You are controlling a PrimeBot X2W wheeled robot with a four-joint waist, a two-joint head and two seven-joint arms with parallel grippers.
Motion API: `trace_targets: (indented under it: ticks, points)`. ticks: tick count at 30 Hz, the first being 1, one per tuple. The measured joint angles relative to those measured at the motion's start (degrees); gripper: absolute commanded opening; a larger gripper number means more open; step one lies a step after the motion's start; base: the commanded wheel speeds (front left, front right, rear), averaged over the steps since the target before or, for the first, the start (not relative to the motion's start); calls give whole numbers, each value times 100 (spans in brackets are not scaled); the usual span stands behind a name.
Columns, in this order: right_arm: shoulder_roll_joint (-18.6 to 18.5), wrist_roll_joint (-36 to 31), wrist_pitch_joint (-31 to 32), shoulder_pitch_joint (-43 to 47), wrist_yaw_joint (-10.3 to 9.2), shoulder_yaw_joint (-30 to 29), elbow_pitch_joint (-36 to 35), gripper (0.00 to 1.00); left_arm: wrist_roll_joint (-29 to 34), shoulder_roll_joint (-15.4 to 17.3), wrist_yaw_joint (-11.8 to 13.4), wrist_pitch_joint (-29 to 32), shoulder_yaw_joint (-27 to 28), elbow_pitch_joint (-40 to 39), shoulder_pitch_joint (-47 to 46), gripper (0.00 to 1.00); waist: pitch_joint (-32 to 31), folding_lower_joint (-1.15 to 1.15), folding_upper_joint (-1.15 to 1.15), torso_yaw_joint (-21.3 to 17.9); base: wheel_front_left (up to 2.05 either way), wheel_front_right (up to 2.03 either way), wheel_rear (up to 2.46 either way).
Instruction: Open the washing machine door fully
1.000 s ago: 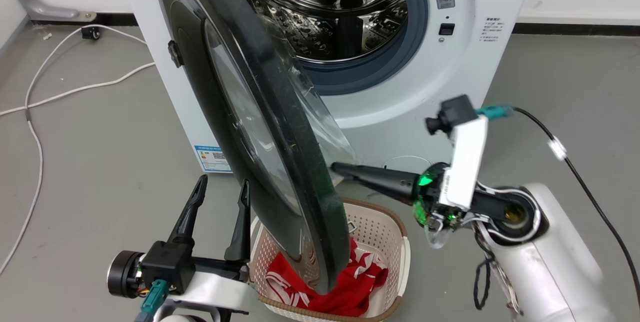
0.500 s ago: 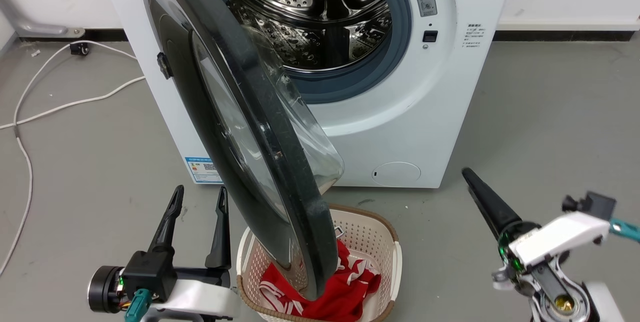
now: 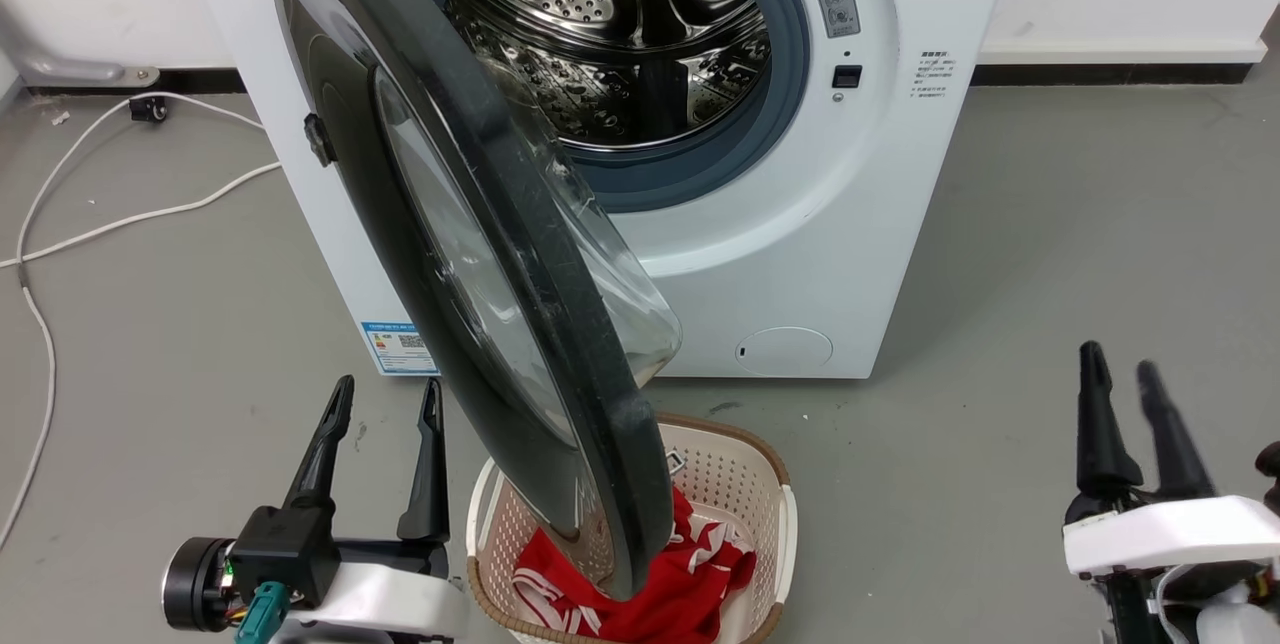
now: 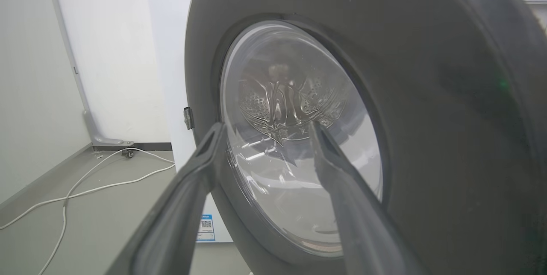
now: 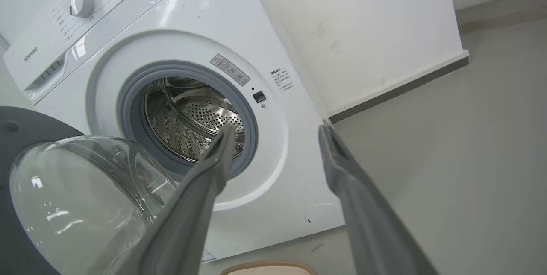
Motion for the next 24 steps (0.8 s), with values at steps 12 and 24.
trace_targets:
  ticks: [12, 24]
  points:
    - [57, -3537, -367, 357, 2, -158, -1478, 100, 34, 0, 4, 0, 78, -32, -2, 100, 14, 0, 0, -50, 0, 0, 0]
    - [67, -3599, -401, 798, 2, 24, -1303, 100, 79, 0, -42, 0, 143, -40, -7, 100, 64, 0, 0, -109, 0, 0, 0]
